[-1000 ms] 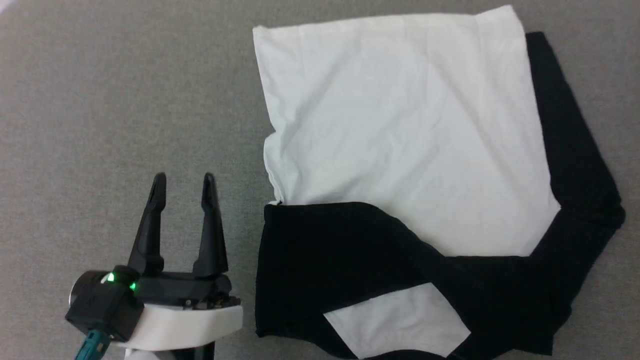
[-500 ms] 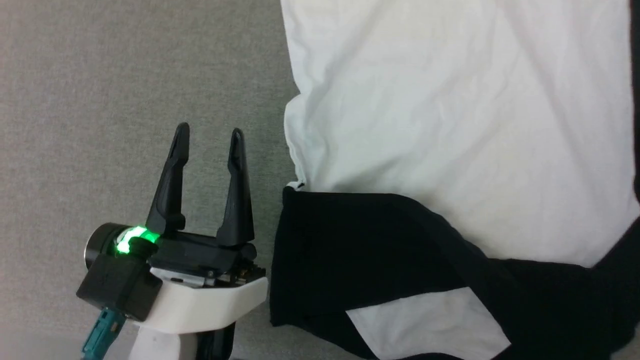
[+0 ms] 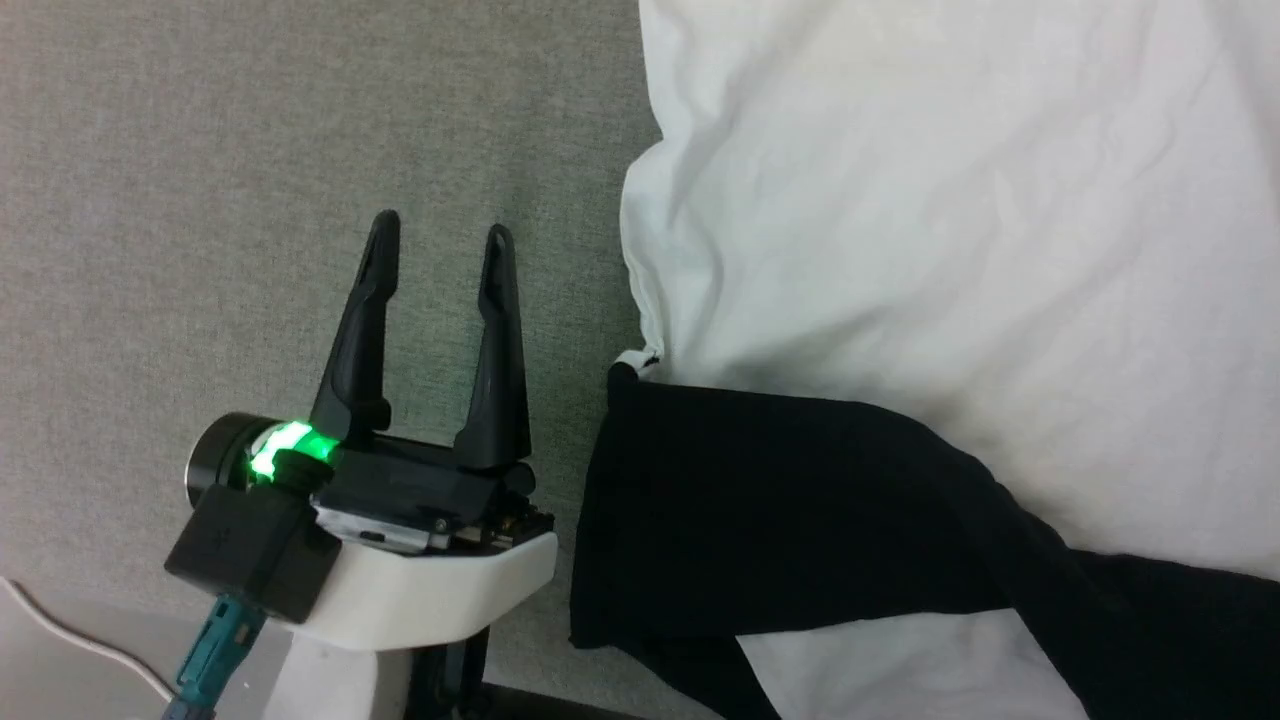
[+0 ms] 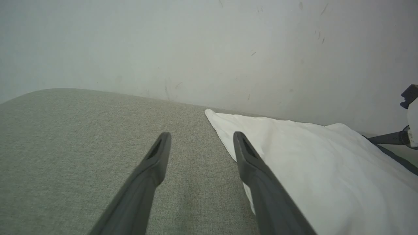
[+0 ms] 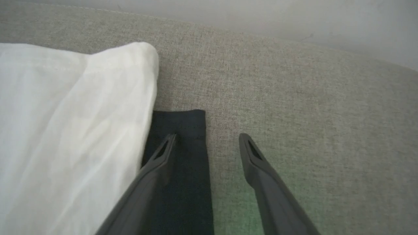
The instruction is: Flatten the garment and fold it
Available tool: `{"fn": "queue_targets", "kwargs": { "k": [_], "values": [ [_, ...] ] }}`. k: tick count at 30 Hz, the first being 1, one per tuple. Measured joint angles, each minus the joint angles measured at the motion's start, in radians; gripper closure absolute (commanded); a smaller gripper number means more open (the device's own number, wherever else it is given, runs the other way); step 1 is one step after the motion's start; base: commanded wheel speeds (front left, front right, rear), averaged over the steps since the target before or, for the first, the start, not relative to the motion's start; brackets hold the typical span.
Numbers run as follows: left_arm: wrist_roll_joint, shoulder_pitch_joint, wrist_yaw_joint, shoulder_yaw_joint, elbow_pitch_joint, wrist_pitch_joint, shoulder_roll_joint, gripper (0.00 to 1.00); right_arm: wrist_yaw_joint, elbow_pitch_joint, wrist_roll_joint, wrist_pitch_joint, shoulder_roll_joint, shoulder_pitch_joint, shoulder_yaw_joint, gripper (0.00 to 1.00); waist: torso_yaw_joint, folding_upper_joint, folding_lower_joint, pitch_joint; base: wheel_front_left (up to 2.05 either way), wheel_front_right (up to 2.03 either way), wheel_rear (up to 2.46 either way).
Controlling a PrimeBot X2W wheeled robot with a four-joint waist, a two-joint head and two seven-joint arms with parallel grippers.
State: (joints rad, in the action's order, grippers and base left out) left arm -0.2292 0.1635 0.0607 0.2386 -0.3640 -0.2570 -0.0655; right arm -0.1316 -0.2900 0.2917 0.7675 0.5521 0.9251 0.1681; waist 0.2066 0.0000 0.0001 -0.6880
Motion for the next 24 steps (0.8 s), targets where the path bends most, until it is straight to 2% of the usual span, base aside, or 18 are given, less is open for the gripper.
{"fn": "queue_targets", "kwargs": {
  "k": [7, 9, 10, 16, 24],
  "values": [
    [0.0, 0.008, -0.007, 0.004, 0.009, 0.0, 0.005, 0.0, 0.0, 0.029, 0.025, 0.017, 0.026, -0.007, -0.009, 0.0, 0.019, 0.0, -0.0002, -0.029, 0.0, 0.0, 0.0],
    [0.0, 0.008, -0.007, 0.004, 0.011, 0.0, 0.006, 0.0, 0.0, 0.037, 0.037, 0.035, 0.035, -0.007, -0.013, 0.73, 0.022, 0.0, -0.0002, -0.033, 0.0, 0.0, 0.0],
    [0.0, 0.008, -0.007, 0.004, 0.013, 0.0, 0.006, 0.0, 0.0, 0.042, 0.043, 0.044, 0.038, -0.008, -0.016, 1.0, 0.022, 0.0, -0.0002, -0.034, 0.0, 0.0, 0.0],
    [0.0, 0.011, -0.008, 0.002, 0.028, 0.0, 0.008, 0.0, 0.0, 0.057, 0.041, 0.043, 0.038, -0.016, -0.03, 1.0, 0.02, 0.0, -0.0001, -0.024, 0.0, 0.0, 0.0],
    [0.0, 0.008, -0.008, -0.021, 0.046, 0.0, 0.009, 0.0, 0.0, 0.03, 0.02, -0.089, 0.0, -0.039, 0.001, 1.0, 0.005, 0.0, -0.0001, 0.028, 0.0, 0.0, 0.0]
  ]
}}
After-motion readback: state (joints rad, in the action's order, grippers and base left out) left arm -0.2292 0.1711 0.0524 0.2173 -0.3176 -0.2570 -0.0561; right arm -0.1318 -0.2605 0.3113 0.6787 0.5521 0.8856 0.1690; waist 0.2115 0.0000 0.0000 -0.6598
